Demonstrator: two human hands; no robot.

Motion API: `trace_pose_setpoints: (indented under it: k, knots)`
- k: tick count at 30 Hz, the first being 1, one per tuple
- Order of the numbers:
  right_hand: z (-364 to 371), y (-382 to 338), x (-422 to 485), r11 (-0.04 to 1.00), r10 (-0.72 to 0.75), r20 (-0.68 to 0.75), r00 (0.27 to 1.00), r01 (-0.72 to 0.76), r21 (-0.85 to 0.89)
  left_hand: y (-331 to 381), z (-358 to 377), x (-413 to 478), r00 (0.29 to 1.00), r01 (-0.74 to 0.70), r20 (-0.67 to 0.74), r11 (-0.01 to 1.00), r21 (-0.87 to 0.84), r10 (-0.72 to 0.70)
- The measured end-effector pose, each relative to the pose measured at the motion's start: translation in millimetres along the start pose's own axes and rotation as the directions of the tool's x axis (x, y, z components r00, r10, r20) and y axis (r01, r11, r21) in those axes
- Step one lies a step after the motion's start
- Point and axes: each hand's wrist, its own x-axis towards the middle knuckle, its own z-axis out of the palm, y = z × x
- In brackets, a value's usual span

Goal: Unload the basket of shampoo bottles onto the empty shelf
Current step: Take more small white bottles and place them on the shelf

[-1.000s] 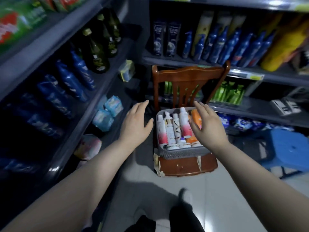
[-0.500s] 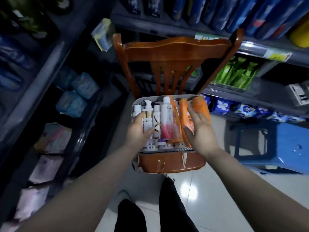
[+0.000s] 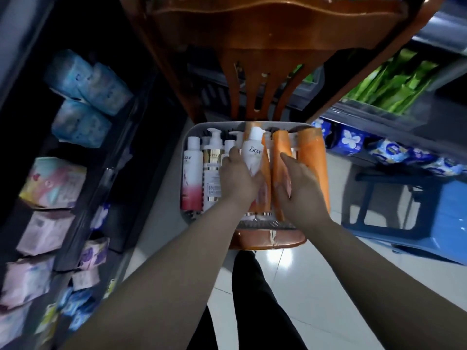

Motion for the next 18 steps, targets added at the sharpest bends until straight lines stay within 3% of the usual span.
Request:
trace_pose_setpoints:
  k: [7, 12, 18]
  knots:
    - [34.0, -13.2, 27.6, 0.99, -0.092, 0.149, 0.985, 0.106, -0.089, -50.6, -58.5, -11.3, 0.974, 0.208, -0.042, 0.951, -0.228, -0.223]
    - [69.2, -34.0, 54.8, 0.946, -0.109, 0.206, 0.973, 0.165, -0.28, -81.3, -84.1, -7.5, 0.963, 0.246, -0.039, 0.924, -0.293, -0.268]
    - [91.9, -53.4, 88.3, 0.922, 0.038, 0.234, 0.971, 0.056, -0.382, -102.5, -94.8, -15.1, 0.953, 0.247, -0.073, 0.896, -0.368, -0.292]
